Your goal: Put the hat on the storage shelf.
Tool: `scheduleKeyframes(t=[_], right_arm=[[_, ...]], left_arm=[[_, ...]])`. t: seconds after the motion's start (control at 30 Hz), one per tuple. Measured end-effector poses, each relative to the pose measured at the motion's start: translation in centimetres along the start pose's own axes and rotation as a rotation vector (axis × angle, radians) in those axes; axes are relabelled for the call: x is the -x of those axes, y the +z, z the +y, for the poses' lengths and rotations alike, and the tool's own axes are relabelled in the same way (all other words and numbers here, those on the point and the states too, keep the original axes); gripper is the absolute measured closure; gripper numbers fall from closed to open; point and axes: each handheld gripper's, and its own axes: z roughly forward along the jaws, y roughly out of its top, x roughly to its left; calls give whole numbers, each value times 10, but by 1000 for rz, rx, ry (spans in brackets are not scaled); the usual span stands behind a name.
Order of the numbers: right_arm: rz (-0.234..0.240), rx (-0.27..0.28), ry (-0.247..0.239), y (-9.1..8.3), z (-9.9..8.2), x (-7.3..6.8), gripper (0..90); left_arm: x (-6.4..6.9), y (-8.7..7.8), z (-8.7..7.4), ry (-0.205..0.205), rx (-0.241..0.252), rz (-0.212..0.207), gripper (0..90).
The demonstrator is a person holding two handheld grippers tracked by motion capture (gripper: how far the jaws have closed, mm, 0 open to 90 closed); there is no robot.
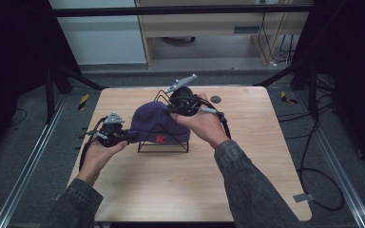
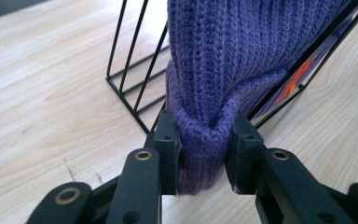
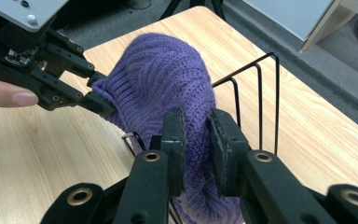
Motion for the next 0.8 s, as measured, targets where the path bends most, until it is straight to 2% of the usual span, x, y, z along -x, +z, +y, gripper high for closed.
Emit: scheduleKeyframes(t=[0.17, 0.27, 0.4, 0.63, 0.8], right_arm=[[-1, -15, 1, 7, 0, -1, 768], [-2, -19, -1, 11, 0, -2, 766], [-2, -24, 2, 16, 0, -3, 765], [-1, -43, 5, 19, -3, -2, 762], [-3, -53, 11, 19, -6, -1, 753]], left_arm=[[-2, 3, -5, 3, -9, -4, 686], [-4, 4, -8, -10, -13, -2, 685], [-4, 7, -10, -1, -20, -3, 681], [-3, 11, -12, -5, -30, -10, 673], [-3, 13, -12, 10, -45, -12, 669]])
